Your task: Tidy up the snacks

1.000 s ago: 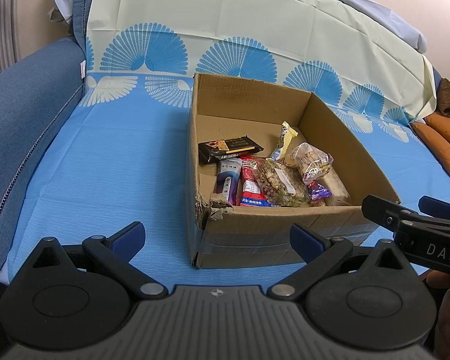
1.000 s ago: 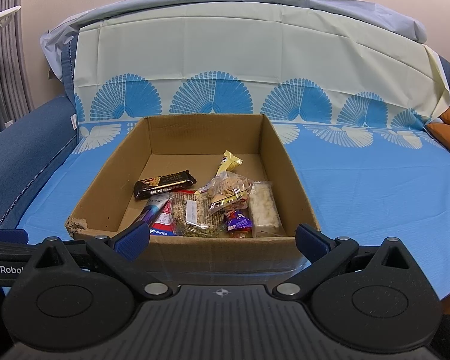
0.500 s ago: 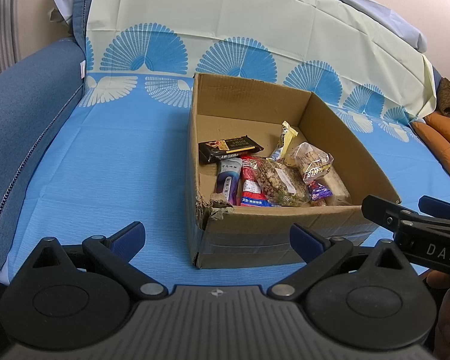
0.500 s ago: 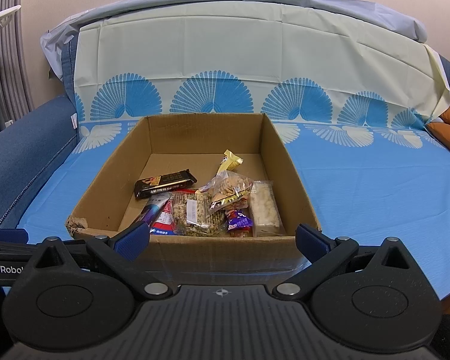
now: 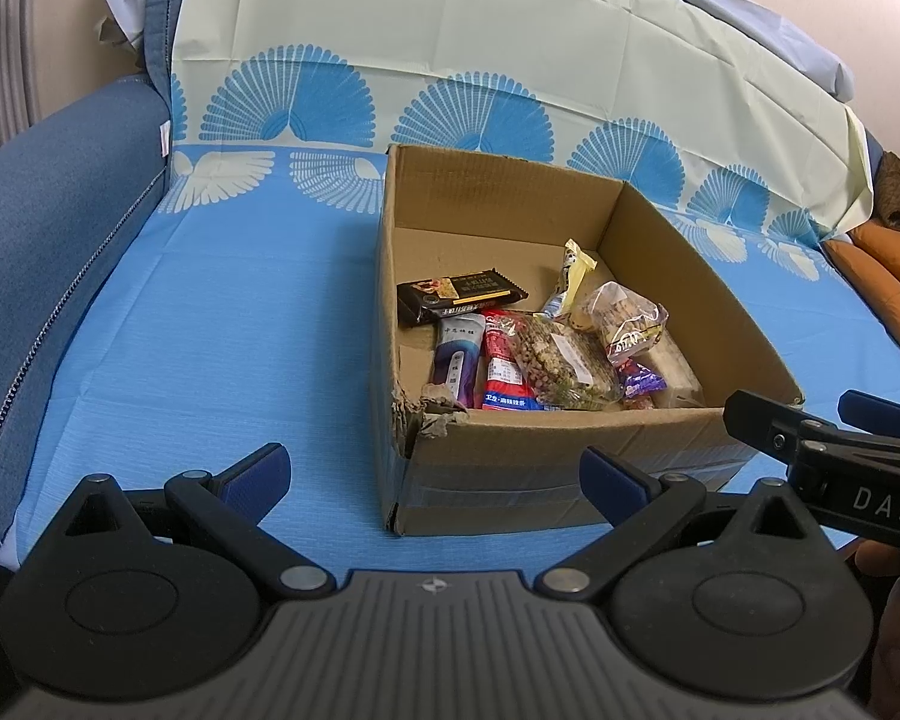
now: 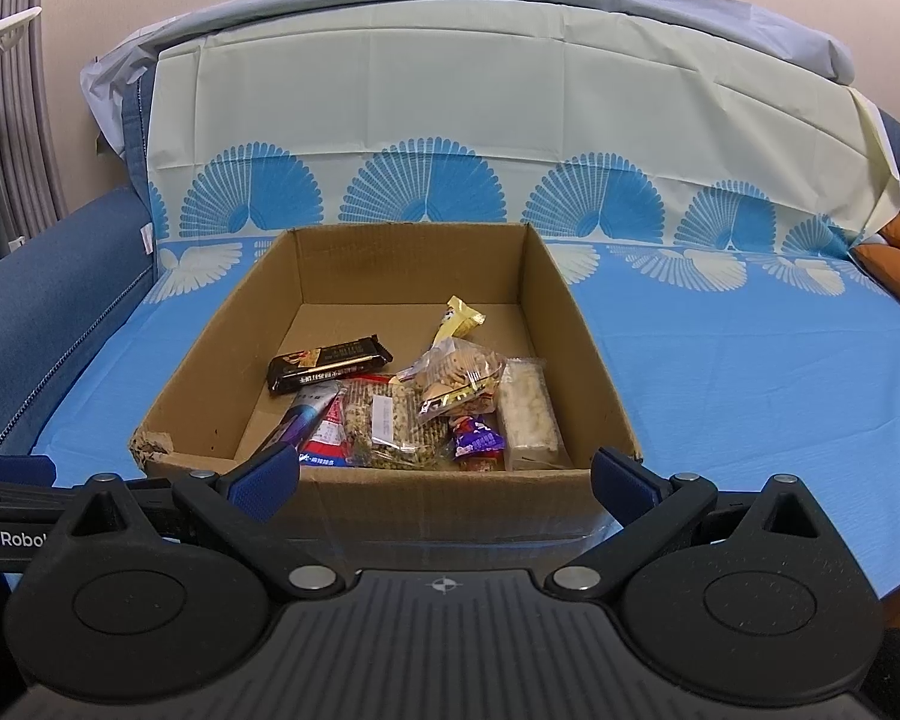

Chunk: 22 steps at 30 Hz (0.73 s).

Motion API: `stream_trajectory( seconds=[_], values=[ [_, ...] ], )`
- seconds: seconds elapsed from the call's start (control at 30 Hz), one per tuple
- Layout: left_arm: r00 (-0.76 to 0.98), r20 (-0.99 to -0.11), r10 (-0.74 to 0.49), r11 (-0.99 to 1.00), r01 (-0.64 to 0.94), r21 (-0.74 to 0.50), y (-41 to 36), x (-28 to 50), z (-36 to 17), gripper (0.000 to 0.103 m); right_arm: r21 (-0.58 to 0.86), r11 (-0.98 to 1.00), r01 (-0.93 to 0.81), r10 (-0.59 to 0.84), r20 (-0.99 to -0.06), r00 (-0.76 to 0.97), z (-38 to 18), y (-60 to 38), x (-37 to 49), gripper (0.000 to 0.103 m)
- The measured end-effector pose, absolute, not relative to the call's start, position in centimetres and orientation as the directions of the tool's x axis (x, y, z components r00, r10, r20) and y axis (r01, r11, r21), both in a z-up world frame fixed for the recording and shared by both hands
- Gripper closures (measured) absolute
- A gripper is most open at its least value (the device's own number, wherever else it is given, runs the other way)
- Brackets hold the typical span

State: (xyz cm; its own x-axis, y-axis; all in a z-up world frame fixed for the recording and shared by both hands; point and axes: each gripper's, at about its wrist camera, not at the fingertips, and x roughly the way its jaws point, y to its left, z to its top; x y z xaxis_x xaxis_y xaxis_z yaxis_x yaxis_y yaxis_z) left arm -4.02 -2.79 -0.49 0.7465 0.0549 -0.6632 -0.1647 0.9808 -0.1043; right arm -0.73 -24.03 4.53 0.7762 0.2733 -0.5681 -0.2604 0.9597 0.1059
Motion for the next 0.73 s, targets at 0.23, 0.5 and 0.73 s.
stream_trajectory(
  seconds=[0.23, 0.5, 0.73],
  values=[
    [0.742, -0.668, 0.053, 0.981, -0.164, -0.105, -2.50, -3.94, -0.69, 0.000, 0.106, 0.960, -0.259, 0.272, -0.574, 0.773, 4.56, -24.05, -0.58, 0.001],
    [0.742, -0.668, 0.053, 0.981, -0.164, -0.104, -2.57, -3.93, -0.67, 0.000, 0.106, 0.960, -0.259, 0.272, -0.576, 0.771, 4.54, -24.03, -0.48, 0.001],
    [0.748, -0.661, 0.054, 0.982, -0.160, -0.102, -2.57, -4.07, -0.74, 0.000, 0.107, 0.960, -0.258, 0.271, -0.579, 0.769, 4.49, -23.94, -0.43, 0.001]
  ],
)
